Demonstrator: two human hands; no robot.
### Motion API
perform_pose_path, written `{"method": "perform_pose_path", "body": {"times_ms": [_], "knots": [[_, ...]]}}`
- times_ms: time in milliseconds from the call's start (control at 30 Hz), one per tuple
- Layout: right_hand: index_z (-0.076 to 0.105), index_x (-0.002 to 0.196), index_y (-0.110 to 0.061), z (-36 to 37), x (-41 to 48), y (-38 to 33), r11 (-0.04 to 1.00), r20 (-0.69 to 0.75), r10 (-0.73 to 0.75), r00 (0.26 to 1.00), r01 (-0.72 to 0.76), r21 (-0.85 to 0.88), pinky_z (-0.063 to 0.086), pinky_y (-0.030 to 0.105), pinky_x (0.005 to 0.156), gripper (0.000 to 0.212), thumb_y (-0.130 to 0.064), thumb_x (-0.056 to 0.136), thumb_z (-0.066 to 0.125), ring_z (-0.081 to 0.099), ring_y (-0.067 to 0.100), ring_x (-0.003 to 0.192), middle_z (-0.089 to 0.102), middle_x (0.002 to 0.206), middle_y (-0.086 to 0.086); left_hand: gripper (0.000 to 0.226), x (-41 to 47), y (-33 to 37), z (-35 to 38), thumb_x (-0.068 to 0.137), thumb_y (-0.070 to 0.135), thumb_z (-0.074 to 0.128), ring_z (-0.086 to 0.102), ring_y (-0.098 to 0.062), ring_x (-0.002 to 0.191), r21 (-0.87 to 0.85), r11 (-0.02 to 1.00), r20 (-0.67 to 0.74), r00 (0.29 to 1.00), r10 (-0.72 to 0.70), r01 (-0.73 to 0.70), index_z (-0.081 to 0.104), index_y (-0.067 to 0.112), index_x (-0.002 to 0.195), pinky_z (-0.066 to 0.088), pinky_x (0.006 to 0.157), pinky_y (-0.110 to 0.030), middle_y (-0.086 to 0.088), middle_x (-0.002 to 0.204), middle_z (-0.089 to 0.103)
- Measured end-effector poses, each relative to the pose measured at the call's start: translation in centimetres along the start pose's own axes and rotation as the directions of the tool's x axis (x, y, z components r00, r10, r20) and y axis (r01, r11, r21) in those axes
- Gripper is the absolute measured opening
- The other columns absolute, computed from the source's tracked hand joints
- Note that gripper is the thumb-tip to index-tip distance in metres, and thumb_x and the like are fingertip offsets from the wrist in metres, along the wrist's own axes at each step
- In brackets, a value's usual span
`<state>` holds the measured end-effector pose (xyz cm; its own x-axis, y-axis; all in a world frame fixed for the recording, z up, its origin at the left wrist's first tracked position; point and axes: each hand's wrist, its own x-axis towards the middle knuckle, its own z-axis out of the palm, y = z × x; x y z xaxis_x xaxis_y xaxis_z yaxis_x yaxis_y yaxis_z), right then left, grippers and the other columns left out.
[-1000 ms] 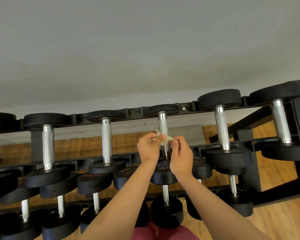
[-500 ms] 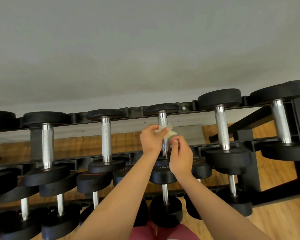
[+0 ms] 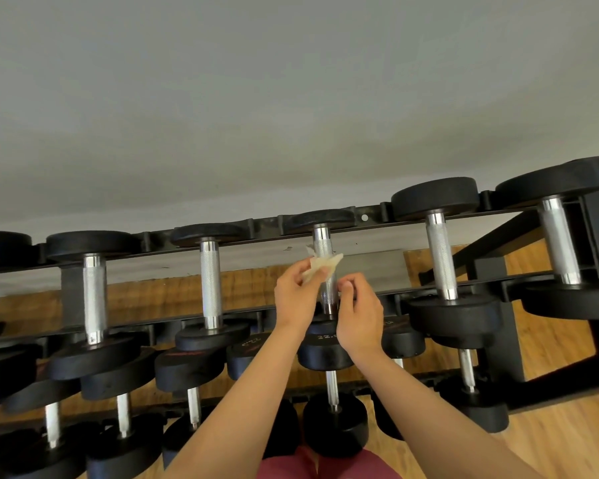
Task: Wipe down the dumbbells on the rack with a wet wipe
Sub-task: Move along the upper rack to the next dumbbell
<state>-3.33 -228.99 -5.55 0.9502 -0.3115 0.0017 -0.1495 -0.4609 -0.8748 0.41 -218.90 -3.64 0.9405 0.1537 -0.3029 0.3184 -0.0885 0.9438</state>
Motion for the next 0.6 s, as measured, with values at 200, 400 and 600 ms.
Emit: {"method": "perform_pose_path", "body": {"times_ms": [200, 400, 600], "knots": [[0.057, 0.089, -0.019, 0.0, 0.0, 0.0, 1.000, -0.003, 0.000, 1.000, 0.000, 0.008, 0.046, 0.023, 0.063, 0.026, -0.031, 0.100, 0.037, 0.056, 0.006, 0.069, 0.059, 0.075, -0.008, 0.030, 1.2, -0.1, 0.4, 0.083, 0.019, 0.075, 0.065, -0.009, 0.097, 0.004, 0.995, -0.012, 0.995, -0.100, 0.100, 0.066, 0.016, 0.112, 0.051, 0.078, -0.018, 0.004, 0.104, 0.070], [0.057, 0.090, -0.018, 0.1, 0.0, 0.3, 1.000, -0.014, -0.014, 1.000, 0.014, 0.019, 0.049, 0.028, 0.064, 0.026, -0.031, 0.100, 0.037, 0.057, 0.008, 0.071, 0.059, 0.078, -0.008, 0.037, 2.5, 1.8, 2.1, 0.087, 0.027, 0.071, 0.064, -0.023, 0.106, -0.074, 0.927, 0.133, 0.925, -0.356, 0.368, 0.064, 0.011, 0.119, 0.052, 0.091, -0.034, -0.008, 0.112, 0.068], [0.056, 0.088, -0.021, 0.2, 0.0, 0.3, 1.000, -0.026, -0.020, 0.999, 0.020, 0.024, 0.050, 0.031, 0.063, 0.023, -0.029, 0.100, 0.039, 0.057, 0.008, 0.070, 0.059, 0.077, -0.008, 0.007, 1.1, 0.4, 0.9, 0.087, 0.022, 0.072, 0.067, -0.021, 0.097, -0.184, 0.938, 0.010, 0.955, -0.296, 0.293, 0.068, 0.021, 0.092, 0.054, 0.088, -0.035, -0.003, 0.097, 0.071]]}}
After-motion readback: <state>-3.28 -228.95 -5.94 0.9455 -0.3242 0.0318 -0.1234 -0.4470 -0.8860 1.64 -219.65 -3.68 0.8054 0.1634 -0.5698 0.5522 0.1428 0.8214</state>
